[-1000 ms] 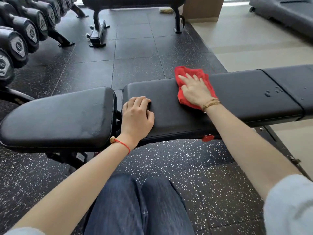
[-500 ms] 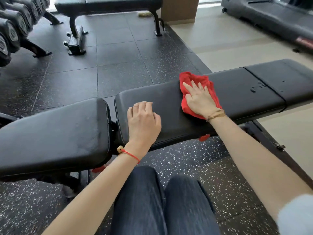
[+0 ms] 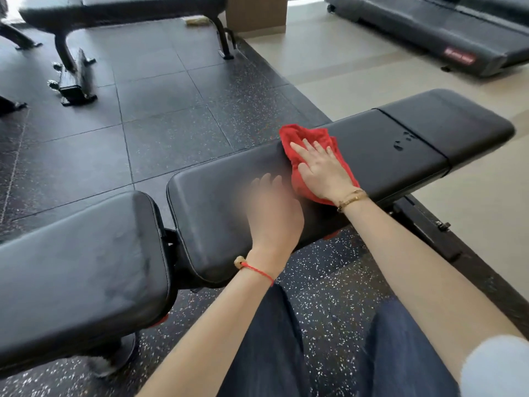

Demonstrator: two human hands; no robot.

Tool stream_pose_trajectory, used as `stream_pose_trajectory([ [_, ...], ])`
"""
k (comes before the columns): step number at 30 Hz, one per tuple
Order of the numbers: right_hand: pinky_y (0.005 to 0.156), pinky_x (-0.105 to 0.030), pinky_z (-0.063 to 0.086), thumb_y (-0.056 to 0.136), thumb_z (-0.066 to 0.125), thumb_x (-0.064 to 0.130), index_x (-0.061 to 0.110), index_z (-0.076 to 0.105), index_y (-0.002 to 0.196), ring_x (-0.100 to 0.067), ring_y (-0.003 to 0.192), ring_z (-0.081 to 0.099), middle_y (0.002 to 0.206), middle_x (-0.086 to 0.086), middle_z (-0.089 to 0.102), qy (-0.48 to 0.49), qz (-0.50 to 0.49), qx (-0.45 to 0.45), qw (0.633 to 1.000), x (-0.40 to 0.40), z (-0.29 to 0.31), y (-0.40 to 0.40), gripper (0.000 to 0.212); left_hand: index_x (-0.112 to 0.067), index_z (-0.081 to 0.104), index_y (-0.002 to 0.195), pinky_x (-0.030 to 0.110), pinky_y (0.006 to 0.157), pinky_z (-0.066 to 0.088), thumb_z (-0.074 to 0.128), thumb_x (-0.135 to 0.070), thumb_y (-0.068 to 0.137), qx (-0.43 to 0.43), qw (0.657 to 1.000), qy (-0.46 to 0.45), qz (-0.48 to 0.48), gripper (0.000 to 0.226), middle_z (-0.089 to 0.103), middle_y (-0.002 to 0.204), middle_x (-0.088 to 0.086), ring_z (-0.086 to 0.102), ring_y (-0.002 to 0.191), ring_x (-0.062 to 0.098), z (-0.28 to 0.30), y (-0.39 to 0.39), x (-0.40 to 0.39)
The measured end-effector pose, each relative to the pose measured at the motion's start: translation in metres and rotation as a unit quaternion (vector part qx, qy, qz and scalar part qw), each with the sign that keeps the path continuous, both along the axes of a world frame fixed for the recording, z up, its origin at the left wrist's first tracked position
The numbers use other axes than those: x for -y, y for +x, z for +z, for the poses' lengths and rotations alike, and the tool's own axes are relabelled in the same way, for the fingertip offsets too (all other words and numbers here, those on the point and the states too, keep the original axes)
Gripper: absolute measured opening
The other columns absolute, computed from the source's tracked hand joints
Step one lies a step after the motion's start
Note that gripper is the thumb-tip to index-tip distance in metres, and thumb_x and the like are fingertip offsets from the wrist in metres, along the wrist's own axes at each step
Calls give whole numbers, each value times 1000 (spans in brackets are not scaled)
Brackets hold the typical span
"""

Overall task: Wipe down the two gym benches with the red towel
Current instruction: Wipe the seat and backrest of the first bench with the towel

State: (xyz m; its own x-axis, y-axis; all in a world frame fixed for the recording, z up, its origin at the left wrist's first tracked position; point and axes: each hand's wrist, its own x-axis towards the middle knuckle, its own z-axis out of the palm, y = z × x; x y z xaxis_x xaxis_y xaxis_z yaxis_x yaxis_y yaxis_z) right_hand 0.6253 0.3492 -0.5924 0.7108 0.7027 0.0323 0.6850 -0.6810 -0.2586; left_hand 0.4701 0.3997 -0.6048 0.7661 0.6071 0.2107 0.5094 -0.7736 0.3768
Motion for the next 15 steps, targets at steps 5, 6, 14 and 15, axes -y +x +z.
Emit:
stream_pose_trajectory([
  [5,123,-40,-1,99,35,20,30,22,154,-24,151,9,163,-4,14,14,45,3,999,17,-5,-5,57,-15,41,143,50,120,14,38,-28,95,-8,1000,5,12,50,37,153,6,27,143,26,-5,8,6],
  [6,123,-40,0,98,36,19,30,24,153,-24,150,11,162,-4,17,27,60,7,998,28,-6,-8,58,-15,42,142,50,120,14,38,-28,94,-7,1000,5,21,50,38,152,7,28,143,27,-7,9,8],
  [14,123,-43,-1,100,30,24,31,20,154,-23,151,9,163,-2,13,2,30,-2,1000,50,-6,55,55,-15,47,136,57,120,14,39,-29,93,-3,995,20,97,46,41,146,12,30,141,32,-13,27,28],
  [15,122,-43,-2,100,29,24,30,20,154,-25,151,8,163,-3,12,-6,24,-1,1000,41,-4,66,55,-15,48,135,57,119,17,39,-29,92,-3,994,35,104,46,43,144,11,33,139,32,-14,28,29],
])
